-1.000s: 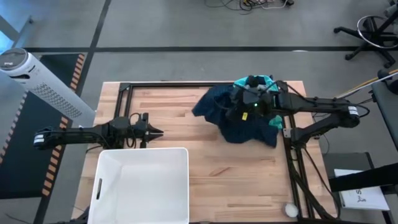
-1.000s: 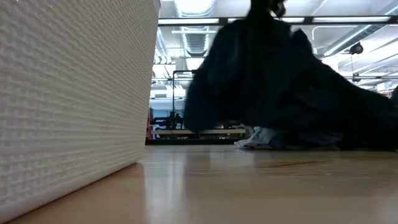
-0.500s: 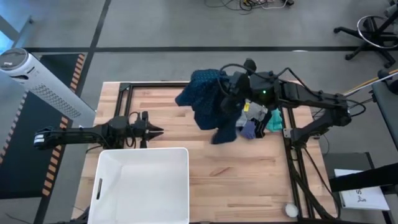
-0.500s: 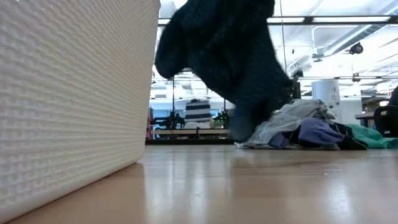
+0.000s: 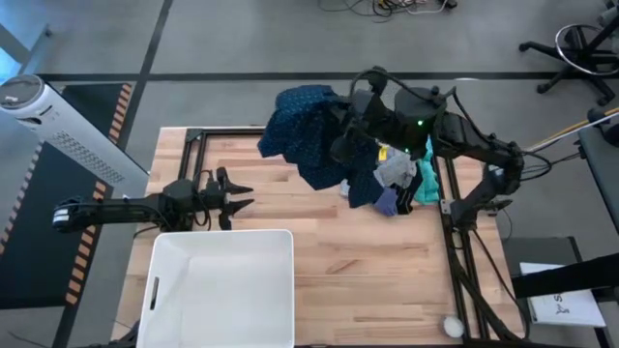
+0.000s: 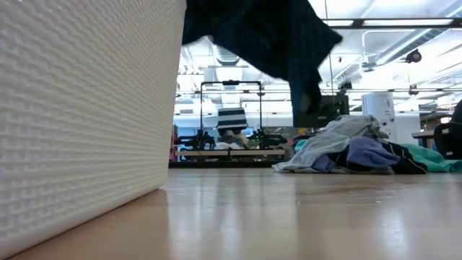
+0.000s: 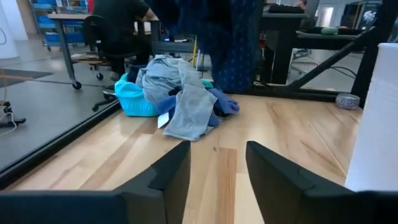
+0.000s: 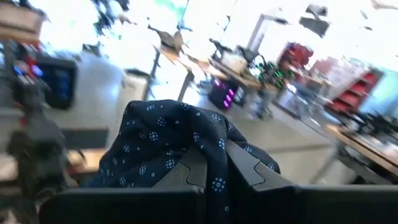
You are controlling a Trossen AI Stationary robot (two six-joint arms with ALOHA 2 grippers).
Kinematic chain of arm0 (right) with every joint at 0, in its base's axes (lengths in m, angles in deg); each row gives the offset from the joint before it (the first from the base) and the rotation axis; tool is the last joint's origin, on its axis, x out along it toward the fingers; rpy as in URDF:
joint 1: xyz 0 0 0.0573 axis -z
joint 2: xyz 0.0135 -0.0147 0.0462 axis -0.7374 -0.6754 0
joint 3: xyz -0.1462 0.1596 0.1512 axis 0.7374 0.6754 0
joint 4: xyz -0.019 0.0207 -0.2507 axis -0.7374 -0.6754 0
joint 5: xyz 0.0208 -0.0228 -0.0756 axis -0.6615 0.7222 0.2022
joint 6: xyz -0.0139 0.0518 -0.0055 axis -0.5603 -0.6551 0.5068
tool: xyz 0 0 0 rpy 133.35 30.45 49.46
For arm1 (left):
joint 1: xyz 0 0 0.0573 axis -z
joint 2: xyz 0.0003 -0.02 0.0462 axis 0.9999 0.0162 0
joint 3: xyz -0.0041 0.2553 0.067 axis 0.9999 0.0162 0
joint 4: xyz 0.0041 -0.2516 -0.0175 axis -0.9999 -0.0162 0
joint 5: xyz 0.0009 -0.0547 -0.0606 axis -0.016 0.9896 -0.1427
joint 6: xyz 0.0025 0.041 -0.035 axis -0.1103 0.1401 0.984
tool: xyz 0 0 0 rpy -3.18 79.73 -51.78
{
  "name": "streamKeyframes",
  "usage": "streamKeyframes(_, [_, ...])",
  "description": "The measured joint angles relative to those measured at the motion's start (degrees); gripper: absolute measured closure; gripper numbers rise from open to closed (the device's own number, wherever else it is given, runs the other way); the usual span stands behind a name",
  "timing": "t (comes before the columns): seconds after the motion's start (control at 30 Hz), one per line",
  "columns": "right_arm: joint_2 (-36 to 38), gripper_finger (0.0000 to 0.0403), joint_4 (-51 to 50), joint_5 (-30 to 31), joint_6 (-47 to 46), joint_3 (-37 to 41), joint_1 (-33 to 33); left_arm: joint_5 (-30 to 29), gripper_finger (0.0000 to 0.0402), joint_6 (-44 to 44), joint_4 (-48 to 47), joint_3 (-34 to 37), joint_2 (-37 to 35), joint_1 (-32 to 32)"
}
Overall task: Sort clothes
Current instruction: Put the dark blue polo shirt into the white laundry bin
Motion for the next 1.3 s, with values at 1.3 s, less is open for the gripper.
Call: streamKeyframes(1.3, [-10.9, 0.0398, 14.4, -22.3, -0.1, -9.6, -14.4, 13.7, 0.0354, -3.3, -1.5, -5.9, 3.6, -0.1])
